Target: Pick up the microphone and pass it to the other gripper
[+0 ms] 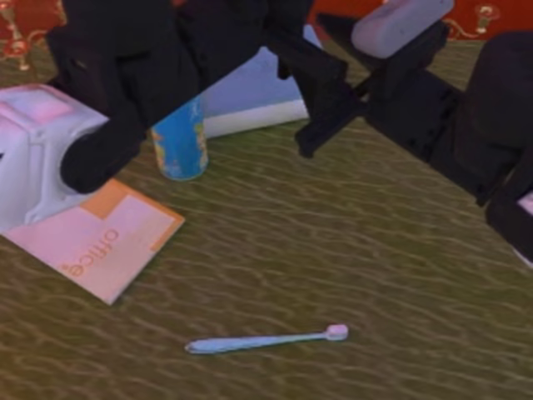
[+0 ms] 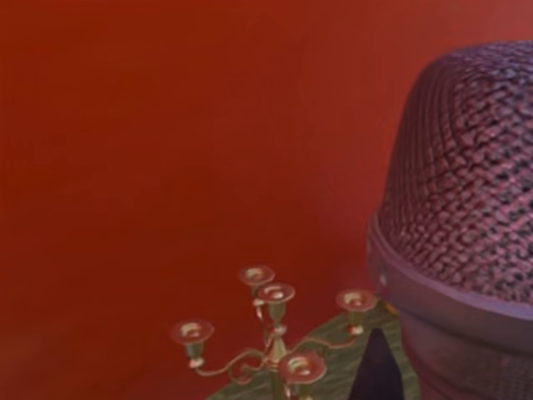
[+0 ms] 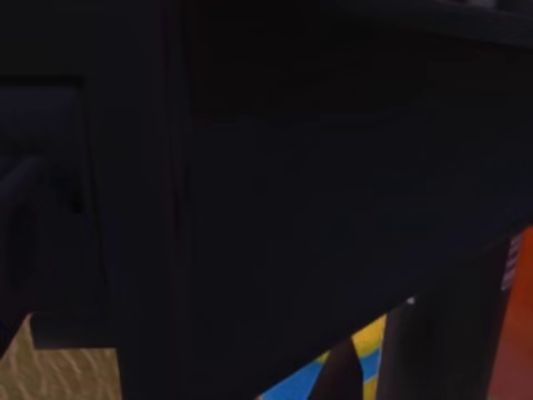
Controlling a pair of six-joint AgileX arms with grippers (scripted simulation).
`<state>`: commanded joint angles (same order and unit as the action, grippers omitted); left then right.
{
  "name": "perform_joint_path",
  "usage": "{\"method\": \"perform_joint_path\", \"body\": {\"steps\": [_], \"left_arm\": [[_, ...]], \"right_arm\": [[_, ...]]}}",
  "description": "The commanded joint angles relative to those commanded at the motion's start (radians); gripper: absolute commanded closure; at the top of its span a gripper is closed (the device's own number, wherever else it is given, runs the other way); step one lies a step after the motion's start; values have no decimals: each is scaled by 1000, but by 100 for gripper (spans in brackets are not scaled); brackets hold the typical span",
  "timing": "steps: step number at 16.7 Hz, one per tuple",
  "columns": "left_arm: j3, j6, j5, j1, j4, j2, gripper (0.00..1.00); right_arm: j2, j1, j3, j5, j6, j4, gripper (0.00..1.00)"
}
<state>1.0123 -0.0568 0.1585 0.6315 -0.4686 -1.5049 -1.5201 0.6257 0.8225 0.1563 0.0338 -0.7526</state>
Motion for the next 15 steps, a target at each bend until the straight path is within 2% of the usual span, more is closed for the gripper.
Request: {"method": "perform_joint_path", "body": {"steps": [1,2,11,15], "left_arm": [[0,0,0,0,0,0,100],[0,0,0,0,0,0,100],[10,-7,-7,-3,1,9,100],[-24,-7,46,-65,8,48,100]], "right_arm": [[0,0,0,0,0,0,2],[0,0,0,0,0,0,0],[-7,-5,-14,-2,-3,1,0],[104,-21,-107,15,-4,23,0]]}}
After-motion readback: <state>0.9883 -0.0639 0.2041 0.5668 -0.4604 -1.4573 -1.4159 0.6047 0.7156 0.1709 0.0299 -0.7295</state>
